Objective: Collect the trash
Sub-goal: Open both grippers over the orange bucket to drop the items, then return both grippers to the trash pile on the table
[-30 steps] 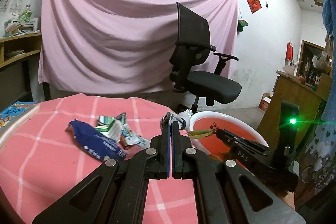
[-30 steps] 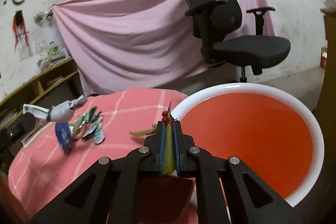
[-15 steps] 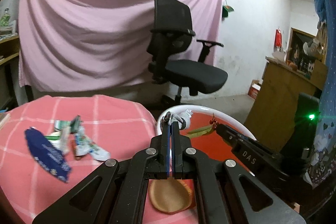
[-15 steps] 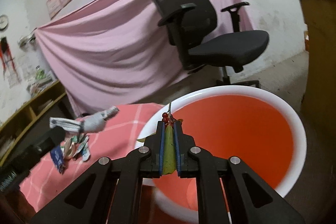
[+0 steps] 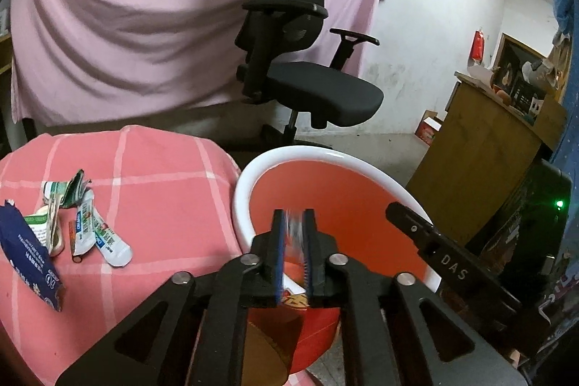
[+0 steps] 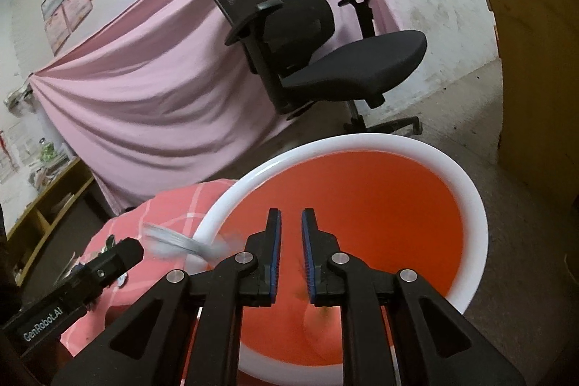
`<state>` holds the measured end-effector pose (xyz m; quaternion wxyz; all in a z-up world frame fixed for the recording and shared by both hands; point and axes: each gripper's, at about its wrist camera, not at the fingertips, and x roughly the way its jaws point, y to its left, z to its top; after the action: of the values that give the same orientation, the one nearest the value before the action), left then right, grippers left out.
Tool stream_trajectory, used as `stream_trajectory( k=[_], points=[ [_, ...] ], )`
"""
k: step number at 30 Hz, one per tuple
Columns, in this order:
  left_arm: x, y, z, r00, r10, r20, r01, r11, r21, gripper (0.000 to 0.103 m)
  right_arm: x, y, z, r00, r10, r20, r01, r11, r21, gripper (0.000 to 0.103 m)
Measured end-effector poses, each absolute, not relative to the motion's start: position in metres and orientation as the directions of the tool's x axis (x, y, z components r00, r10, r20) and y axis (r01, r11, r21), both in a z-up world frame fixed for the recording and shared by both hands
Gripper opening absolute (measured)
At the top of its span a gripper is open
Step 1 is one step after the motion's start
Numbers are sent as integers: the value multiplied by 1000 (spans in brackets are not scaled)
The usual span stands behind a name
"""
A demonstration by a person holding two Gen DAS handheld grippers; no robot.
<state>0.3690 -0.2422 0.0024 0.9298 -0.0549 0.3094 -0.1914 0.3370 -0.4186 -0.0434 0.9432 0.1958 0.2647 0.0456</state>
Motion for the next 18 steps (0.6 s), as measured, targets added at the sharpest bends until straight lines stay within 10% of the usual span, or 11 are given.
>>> stream_trajectory(
  k=[10,18],
  points=[
    [339,-203,25,820,-328,-469,254,943,-215,39,326,-405,-15,903,189,-386,-41,931,362,32],
    [301,-141,45,916,-202,-346,140,971,-195,58,306,-372,19,955,196,-222,-114,935,336,74]
  ],
)
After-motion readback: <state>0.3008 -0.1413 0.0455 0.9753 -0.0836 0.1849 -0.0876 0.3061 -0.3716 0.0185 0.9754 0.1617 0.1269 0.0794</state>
